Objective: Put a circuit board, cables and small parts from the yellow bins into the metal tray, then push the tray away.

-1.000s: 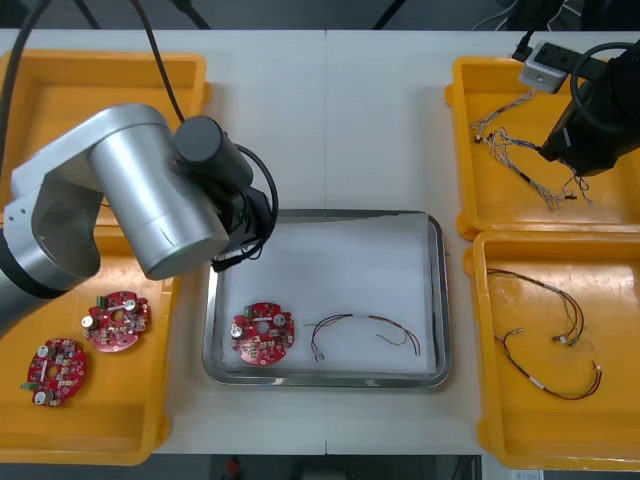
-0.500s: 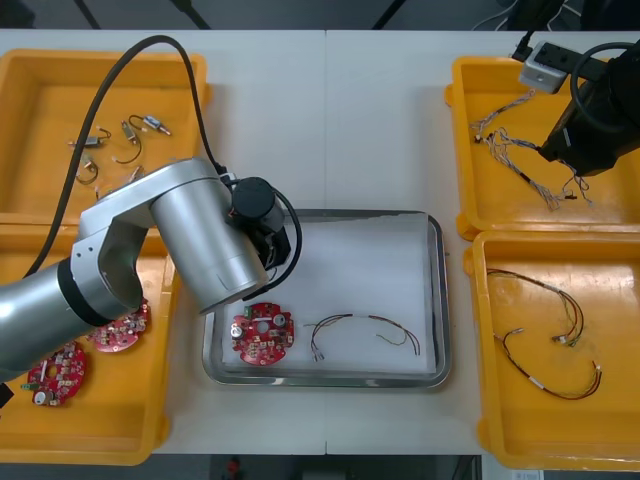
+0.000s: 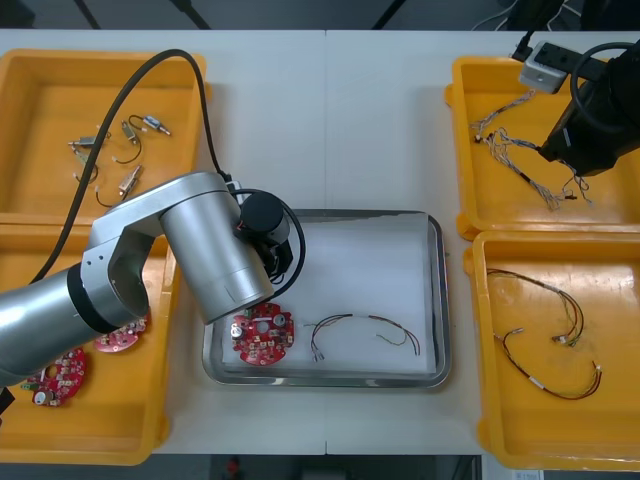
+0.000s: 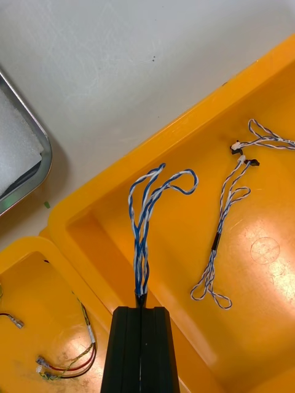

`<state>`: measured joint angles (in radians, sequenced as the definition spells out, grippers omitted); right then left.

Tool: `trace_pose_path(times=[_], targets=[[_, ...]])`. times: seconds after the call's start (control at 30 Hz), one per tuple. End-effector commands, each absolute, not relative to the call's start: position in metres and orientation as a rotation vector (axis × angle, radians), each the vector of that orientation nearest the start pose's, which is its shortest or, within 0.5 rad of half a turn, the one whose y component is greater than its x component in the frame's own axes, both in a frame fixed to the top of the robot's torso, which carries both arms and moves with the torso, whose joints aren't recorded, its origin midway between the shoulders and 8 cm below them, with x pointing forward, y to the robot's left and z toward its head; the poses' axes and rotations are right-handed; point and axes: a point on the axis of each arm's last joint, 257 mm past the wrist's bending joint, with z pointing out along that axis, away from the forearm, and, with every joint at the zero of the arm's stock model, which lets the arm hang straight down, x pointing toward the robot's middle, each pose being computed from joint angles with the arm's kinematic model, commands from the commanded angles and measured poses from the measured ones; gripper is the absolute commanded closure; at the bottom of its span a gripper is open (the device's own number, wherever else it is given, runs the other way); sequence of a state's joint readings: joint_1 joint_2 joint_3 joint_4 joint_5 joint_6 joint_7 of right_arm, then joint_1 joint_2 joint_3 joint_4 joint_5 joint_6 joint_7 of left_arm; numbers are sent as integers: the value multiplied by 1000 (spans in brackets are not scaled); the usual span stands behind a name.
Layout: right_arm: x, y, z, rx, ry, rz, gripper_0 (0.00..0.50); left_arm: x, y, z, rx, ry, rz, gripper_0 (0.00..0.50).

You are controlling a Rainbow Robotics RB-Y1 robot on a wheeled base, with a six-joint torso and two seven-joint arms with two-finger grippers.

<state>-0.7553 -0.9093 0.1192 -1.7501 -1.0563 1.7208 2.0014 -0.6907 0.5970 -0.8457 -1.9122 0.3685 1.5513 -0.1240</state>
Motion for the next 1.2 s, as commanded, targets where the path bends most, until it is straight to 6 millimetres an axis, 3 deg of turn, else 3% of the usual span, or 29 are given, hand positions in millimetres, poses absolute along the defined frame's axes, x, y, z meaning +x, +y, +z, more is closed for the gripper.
trace_pose_path(times=[0.03,0.17,0.37,0.5,0.8,1.2], targets=[[497,-266,-79,-1215,2288,-121,500,455,103,-263,-478,2485,-154,48],[497,-266,-79,-1215,2288,-121,500,449,99,-248,-462,2499,-182,0],[497,-266,-79,-1215,2288,-121,500,435,100,-216,-444,2509,-213,0],[497,-266,-79,-1215,2288,-121,500,431,105,-205,-422,2498,-220,8],[497,-266,-79,-1215,2288,-121,500,443,126,-185,-475,2478,-225,12],[497,-266,-79,-1215,2288,-121,500,443,173,-94,-596,2554,-280,12]])
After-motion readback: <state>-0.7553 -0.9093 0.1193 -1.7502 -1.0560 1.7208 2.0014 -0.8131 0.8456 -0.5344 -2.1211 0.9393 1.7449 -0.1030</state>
